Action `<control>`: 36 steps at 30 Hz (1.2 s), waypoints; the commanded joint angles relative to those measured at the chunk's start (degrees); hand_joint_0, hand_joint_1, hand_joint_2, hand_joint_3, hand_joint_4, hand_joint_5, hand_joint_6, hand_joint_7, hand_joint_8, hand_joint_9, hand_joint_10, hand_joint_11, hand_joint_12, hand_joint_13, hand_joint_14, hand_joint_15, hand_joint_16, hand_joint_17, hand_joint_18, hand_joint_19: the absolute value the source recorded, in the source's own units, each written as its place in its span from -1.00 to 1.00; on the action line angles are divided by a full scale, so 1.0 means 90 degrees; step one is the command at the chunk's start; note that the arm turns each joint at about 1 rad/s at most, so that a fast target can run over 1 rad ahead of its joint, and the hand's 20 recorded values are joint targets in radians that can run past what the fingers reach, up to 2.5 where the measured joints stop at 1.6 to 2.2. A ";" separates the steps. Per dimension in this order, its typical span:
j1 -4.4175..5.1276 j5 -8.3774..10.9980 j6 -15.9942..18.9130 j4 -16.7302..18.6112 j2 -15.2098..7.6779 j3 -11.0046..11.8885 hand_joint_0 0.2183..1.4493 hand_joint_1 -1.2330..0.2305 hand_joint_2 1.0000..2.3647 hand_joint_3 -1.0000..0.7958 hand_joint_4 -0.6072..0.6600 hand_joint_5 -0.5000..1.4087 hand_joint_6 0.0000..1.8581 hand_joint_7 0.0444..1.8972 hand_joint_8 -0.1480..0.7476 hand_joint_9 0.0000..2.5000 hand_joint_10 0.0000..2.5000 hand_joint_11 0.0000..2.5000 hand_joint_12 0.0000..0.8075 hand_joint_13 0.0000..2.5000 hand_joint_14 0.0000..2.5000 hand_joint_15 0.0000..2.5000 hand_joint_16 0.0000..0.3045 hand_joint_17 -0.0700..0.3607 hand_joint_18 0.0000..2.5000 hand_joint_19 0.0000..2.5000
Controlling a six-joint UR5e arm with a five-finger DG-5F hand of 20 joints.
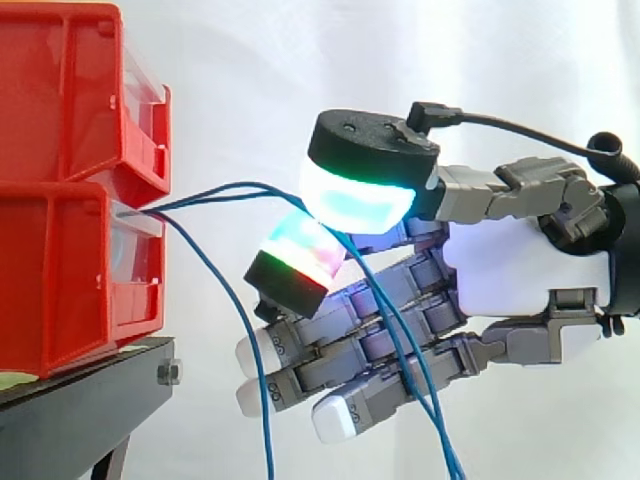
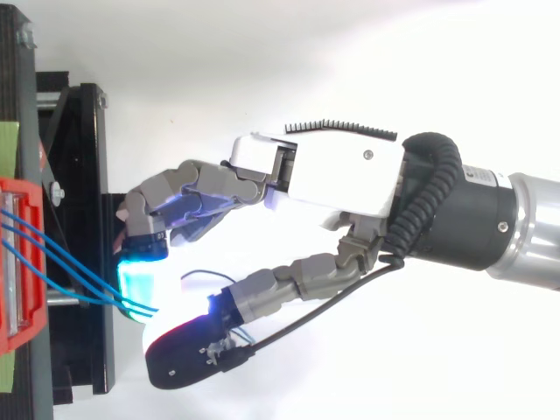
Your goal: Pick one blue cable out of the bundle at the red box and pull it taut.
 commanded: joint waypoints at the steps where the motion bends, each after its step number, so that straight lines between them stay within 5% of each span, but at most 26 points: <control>1: 0.0000 0.0000 -0.0008 0.0001 0.0000 0.0001 -0.42 -0.13 -0.99 -0.12 0.08 -0.64 -0.12 0.29 0.01 -0.54 -0.99 -0.69 0.08 -0.69 -1.00 -0.92 -0.59 -0.02 -0.53 -0.68; 11: 0.0000 0.0010 -0.0008 0.0001 0.0000 0.0001 -0.41 -0.29 -0.98 0.04 0.11 -0.67 -0.12 0.32 0.01 -0.55 -0.99 -0.62 0.04 -0.70 -1.00 -0.91 -0.61 -0.06 -0.53 -0.68; 19: 0.0000 0.0010 -0.0018 0.0001 0.0000 0.0001 -0.38 -0.33 -0.98 -0.26 0.07 -0.65 -0.14 0.39 -0.07 -0.52 -0.99 -0.61 -0.02 -0.68 -1.00 -0.91 -0.65 -0.12 -0.54 -0.67; 29: 0.0000 0.0010 -0.0018 0.0001 -0.0010 0.0001 -0.27 -0.44 -0.97 0.05 0.05 -0.70 -0.10 0.31 -0.05 -0.56 -0.99 -0.60 -0.01 -0.68 -1.00 -0.92 -0.65 -0.12 -0.52 -0.70; 32: 0.0000 0.0010 -0.0018 0.0001 0.0000 0.0001 -0.26 -0.46 -0.97 -0.14 0.07 -0.70 -0.10 0.27 -0.06 -0.57 -0.99 -0.60 -0.01 -0.68 -1.00 -0.92 -0.65 -0.11 -0.52 -0.70; 33: 0.0000 0.0010 -0.0018 0.0001 0.0000 0.0001 -0.31 -0.42 -0.99 -0.37 0.12 -0.68 -0.10 0.31 -0.06 -0.55 -0.99 -0.60 -0.02 -0.68 -1.00 -0.92 -0.65 -0.12 -0.52 -0.69; 36: 0.0000 0.0010 -0.0018 0.0001 0.0000 0.0001 -0.35 -0.34 -1.00 -0.42 0.11 -0.64 -0.12 0.36 -0.08 -0.49 -0.99 -0.62 -0.03 -0.65 -1.00 -0.91 -0.65 -0.13 -0.50 -0.69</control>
